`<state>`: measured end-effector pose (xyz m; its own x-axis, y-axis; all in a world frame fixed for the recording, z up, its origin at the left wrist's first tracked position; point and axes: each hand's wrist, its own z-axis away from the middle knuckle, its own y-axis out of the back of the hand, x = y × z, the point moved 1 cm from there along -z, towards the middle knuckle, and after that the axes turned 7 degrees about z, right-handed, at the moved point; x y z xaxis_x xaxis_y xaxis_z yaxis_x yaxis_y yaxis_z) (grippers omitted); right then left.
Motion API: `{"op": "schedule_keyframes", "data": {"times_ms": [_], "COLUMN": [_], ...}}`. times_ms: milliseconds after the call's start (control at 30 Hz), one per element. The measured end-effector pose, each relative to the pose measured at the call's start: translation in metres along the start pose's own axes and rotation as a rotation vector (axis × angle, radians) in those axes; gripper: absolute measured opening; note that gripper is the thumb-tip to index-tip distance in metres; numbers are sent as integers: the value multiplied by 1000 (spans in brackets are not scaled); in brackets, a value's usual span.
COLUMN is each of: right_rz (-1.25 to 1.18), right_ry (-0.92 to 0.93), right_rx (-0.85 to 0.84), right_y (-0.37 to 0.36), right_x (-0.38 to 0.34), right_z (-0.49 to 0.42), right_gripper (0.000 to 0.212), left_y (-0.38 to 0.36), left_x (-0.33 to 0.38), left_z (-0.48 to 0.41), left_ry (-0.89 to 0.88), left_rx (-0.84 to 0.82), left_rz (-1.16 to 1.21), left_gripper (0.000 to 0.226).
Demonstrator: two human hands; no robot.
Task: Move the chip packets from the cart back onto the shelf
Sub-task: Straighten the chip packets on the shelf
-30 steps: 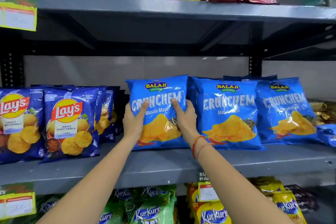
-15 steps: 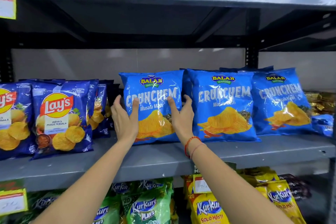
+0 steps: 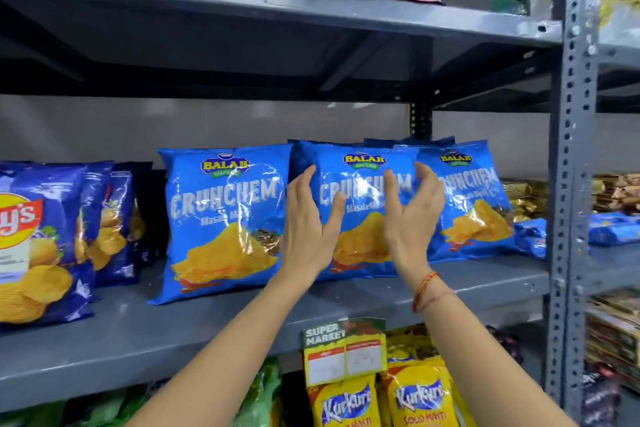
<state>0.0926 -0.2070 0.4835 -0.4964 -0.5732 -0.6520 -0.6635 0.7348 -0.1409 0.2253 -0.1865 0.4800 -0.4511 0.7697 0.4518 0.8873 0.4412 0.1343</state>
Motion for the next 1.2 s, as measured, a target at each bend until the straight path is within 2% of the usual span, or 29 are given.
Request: {"op": "schedule_keyframes", "data": {"times_ms": [100, 200, 300, 400, 467, 500, 533, 600, 667, 733, 867, 967, 1100, 1200], "right_rz": [3, -128, -249, -269, -332, -370, -397, -441, -483, -498, -487, -485, -478, -361], "right_ry": [-179, -422, -525, -536, -502, -474, -450, -422, -395, -383, -367, -365, -364, -330], "right_rx": [-118, -464, -703, -807, -845, -845, -826, -774, -729, -706, -665, -639, -615, -529], "right_y": [8, 7, 3, -2, -4, -4, -6, -10, -12, -15, -22, -25, -25, -17], "right_x": [27, 45, 53, 57, 59, 58, 59, 64, 66, 70, 76, 75, 77, 76], "right_z": [-25, -43, -53, -60, -64, -64, -64, -64, -64, -63, -64, -63, -57, -52], "right_gripper": [74, 87, 100, 87, 55, 39, 34, 44, 38, 35, 57, 60, 69, 83], "left_y": [-22, -34, -41, -42, -42, -41, -41, -40, -39, -38, -40, -39, -40, -43], "left_x": [-6, -13, -23, -29, -31, -31, -33, -35, -34, -36, -43, -45, -42, -32], "left_z": [-5, -13, -18, -25, -28, -28, -28, -27, -26, -26, -27, -26, -19, -12], "left_ry": [257, 488, 610, 693, 693, 681, 665, 617, 581, 558, 538, 524, 486, 447], "left_rx": [30, 70, 125, 109, 84, 84, 92, 112, 121, 122, 151, 161, 168, 216], "left_rz": [142, 219, 286, 352, 389, 404, 427, 483, 499, 494, 502, 487, 371, 232], "left_gripper": [71, 80, 82, 88, 91, 92, 92, 96, 103, 99, 80, 71, 69, 70]}}
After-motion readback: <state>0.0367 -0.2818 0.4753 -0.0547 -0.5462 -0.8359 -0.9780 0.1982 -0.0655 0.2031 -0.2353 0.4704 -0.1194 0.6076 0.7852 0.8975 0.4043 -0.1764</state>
